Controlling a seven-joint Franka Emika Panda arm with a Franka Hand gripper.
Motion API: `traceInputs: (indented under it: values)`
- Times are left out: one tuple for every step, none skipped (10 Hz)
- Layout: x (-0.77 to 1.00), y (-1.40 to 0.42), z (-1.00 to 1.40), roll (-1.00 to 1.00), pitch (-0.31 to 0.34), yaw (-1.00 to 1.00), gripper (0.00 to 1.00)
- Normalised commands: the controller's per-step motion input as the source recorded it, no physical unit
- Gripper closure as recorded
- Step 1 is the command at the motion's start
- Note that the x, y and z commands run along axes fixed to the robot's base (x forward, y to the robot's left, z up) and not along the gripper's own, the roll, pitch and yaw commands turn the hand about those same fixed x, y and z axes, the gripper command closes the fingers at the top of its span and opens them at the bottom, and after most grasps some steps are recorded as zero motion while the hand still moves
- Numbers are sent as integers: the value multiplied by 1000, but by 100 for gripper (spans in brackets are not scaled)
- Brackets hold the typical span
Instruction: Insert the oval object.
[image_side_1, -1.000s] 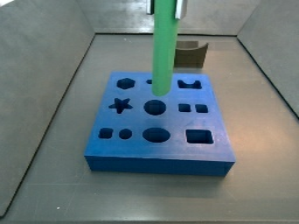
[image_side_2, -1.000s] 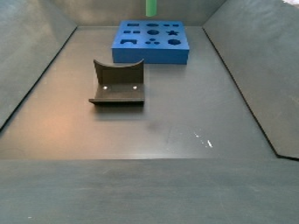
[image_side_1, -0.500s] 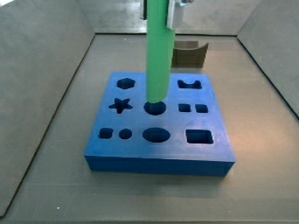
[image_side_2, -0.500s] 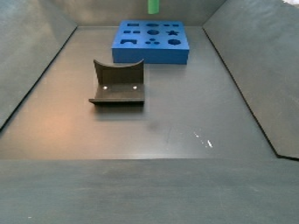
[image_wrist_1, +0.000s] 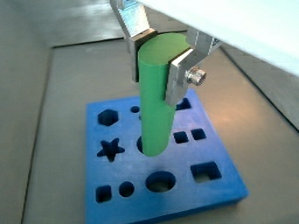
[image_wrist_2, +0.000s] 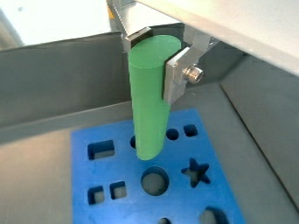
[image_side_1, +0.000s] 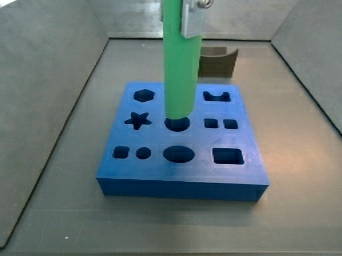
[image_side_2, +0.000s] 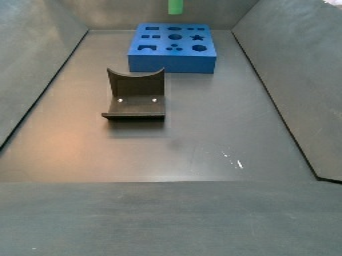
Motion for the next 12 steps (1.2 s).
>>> traceInputs:
  values:
    - [0,-83,-103,19,0,-1000,100]
    - [0,-94,-163,0,0,-1000,100]
    - [0,-174,-234,0,0,-974,100]
    - [0,-214,-197,-10,0,-926,100]
    - [0,-200,-189,-21,0,-929,100]
    - [0,-186,-197,-24,0,-937,100]
    - [0,-149,-237,-20,0,-966,100]
    - [0,-103,-297,-23,0,-986,100]
    - [0,-69,-340,-50,0,-983,100]
    - [0,-89,-320,-69,0,-931,100]
    - [71,-54,-234,-71,34,-440,100]
    - [0,0,-31,0,0,0,100]
